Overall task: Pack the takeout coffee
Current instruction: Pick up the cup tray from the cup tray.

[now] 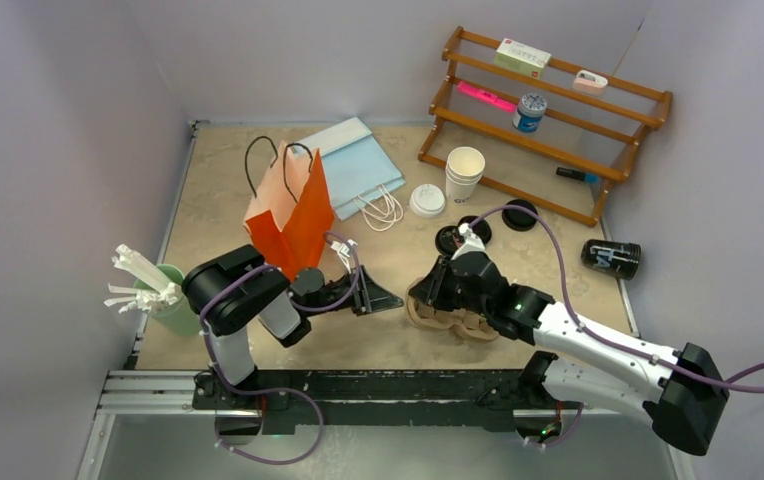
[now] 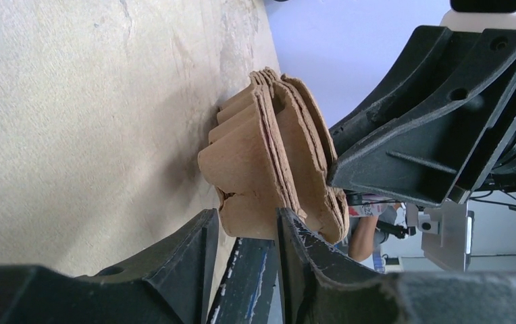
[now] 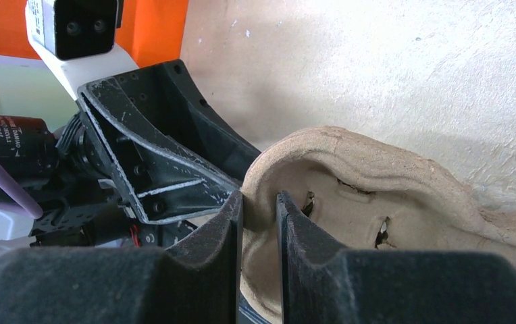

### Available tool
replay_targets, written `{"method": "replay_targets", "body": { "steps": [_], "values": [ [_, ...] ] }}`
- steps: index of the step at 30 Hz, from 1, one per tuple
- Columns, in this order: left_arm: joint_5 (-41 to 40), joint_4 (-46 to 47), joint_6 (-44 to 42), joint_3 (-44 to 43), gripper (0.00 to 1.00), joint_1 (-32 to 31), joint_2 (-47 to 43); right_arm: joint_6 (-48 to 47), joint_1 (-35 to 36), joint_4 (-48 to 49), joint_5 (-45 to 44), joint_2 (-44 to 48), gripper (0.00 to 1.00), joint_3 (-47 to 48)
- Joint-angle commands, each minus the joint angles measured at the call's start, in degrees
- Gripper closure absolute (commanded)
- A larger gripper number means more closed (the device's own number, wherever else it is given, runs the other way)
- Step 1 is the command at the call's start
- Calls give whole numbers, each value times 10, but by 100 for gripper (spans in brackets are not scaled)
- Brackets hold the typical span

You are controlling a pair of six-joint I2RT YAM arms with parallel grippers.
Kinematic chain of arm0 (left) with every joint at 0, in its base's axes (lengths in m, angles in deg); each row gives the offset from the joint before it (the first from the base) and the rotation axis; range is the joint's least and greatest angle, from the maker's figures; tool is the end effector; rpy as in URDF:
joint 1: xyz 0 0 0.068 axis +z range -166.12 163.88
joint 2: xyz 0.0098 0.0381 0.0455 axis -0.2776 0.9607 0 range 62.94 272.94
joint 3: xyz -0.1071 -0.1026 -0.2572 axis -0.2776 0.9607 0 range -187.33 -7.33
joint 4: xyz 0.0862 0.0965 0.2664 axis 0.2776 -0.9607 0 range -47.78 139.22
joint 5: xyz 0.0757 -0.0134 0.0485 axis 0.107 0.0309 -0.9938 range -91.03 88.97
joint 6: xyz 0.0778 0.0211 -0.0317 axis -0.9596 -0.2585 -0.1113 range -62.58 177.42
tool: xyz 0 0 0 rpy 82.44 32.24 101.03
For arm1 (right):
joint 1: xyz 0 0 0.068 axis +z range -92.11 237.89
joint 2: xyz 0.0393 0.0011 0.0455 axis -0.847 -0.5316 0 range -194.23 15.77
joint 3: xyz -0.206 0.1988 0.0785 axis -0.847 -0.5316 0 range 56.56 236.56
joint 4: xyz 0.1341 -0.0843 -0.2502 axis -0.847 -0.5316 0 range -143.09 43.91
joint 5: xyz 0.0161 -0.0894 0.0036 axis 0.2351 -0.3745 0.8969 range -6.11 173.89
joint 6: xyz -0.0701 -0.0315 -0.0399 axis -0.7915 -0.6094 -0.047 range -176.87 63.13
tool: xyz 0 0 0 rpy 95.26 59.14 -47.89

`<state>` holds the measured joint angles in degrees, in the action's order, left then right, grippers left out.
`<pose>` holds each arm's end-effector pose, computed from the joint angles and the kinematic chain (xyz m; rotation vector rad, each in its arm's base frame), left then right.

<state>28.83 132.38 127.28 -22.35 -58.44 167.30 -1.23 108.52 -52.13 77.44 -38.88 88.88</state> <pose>0.1920 -0.2265 0.0972 -0.0110 2.0658 -1.7955 0.1769 0.2020 0.2262 0.1720 2.2206 0.9868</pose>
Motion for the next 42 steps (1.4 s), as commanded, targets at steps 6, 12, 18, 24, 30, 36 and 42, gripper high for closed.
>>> {"method": "replay_targets", "body": {
  "steps": [6, 12, 18, 24, 30, 36, 42],
  "values": [
    [8, 132, 21, -1, 59, -15, -8, 18, 3, 28, 7, 5, 87, -3],
    [7, 180, 36, 5, 62, -15, -8, 18, 3, 28, 7, -1, 86, -4],
    [5, 189, 39, 6, 60, -17, -19, 18, 2, 31, 8, -3, 86, -5],
    [-27, 153, 19, 30, 50, -16, -71, 17, 2, 26, 3, -3, 86, -6],
    [-60, 25, -29, 37, 54, -18, -160, 16, 1, 20, -3, -1, 86, -2],
    [-57, -66, -47, 13, 54, -21, -195, 16, 1, 30, 7, 1, 86, 0],
    [-67, -108, -49, 9, 46, -23, -198, 16, 2, 33, 9, 0, 86, -1]
  ]
}}
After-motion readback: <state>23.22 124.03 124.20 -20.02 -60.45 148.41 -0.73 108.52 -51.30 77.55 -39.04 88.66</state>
